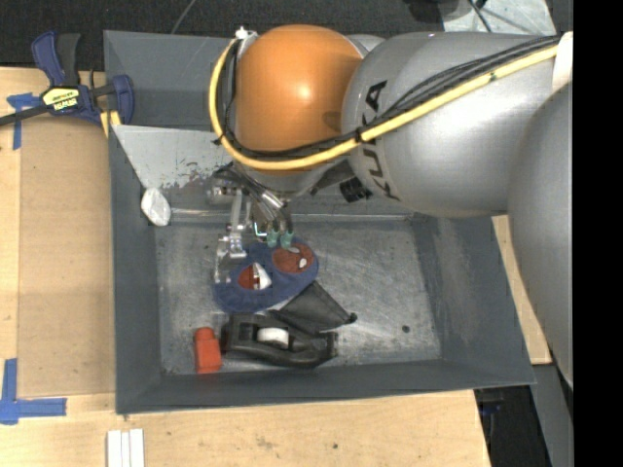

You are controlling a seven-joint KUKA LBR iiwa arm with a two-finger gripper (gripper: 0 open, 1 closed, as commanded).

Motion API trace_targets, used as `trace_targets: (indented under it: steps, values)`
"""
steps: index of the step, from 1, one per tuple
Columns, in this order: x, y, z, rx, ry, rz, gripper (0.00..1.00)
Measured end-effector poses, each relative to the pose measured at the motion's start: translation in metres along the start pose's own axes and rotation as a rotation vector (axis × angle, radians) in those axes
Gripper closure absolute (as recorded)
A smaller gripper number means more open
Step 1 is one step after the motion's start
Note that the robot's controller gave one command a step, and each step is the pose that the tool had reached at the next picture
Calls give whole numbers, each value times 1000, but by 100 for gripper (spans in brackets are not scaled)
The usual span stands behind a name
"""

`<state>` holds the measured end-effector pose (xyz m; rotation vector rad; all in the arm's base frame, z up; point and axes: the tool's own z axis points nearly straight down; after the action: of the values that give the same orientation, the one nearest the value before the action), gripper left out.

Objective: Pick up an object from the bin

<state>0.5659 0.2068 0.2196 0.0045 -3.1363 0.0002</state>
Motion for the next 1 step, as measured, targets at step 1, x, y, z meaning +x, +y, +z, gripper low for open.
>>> trace_targets:
  steps: [1]
  values:
    - [26, -65, 85, -4, -17, -2, 0]
